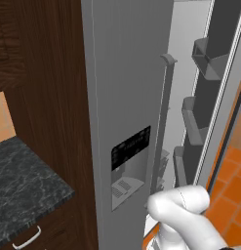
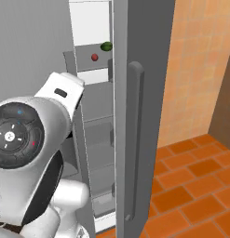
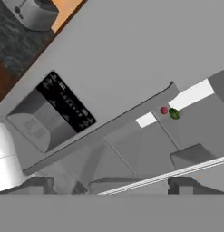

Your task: Take the strawberry from the fridge and place it on top of the pancake, located on the dining counter.

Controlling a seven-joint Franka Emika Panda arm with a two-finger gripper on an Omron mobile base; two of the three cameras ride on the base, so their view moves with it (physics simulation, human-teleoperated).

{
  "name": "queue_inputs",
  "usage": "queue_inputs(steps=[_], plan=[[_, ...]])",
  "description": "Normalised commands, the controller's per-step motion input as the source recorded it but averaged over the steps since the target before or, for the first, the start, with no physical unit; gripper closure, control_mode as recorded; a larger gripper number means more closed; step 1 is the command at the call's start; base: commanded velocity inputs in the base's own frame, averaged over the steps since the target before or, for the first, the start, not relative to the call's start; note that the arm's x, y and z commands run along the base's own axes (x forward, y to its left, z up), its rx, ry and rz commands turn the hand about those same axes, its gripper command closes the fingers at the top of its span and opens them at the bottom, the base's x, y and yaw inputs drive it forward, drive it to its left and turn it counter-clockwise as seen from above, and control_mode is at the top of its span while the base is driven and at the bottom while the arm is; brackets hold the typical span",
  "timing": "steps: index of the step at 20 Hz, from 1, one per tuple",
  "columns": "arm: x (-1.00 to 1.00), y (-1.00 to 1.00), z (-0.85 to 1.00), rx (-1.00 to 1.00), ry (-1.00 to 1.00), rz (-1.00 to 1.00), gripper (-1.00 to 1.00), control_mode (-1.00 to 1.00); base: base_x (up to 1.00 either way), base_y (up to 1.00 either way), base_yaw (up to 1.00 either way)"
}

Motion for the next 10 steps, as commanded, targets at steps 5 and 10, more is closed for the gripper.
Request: queue_inputs(steps=[5, 10], plan=[[0.27, 0.02, -0.09, -0.20, 0.25, -0.62, -1.00, -1.00, 0.00, 0.00, 0.00], [0.29, 0.00, -0.07, -0.17, 0.24, -0.55, -1.00, -1.00, 0.00, 0.00, 0.00]])
